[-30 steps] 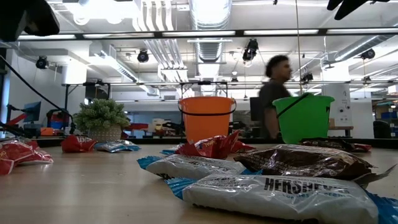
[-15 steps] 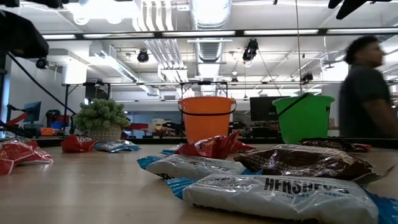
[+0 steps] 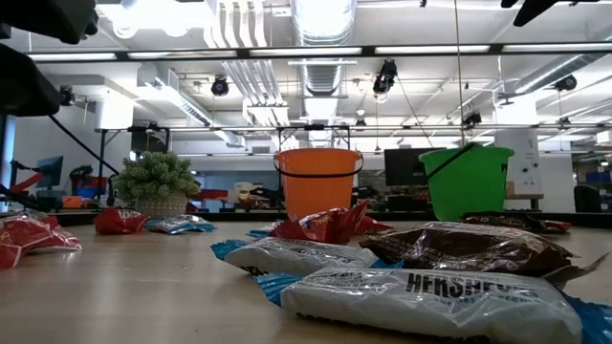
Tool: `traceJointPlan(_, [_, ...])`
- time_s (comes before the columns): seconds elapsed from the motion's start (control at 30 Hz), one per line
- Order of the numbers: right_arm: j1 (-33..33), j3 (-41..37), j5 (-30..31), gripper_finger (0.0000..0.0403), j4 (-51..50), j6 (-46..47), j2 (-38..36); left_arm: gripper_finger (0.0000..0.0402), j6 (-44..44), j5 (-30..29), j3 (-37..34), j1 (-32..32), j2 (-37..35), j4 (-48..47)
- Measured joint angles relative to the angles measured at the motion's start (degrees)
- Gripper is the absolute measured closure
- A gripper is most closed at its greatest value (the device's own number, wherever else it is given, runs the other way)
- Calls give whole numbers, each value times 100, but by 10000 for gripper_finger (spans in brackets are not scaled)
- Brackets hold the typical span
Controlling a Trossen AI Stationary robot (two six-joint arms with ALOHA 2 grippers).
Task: Organize candy in baskets
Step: Put the brown chocolate into the green bucket
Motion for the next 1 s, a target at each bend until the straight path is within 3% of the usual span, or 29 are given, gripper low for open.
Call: traceJointPlan(1.0, [0,0,-104,232,101,-61,0,189,-253,0,0,-69,729,292])
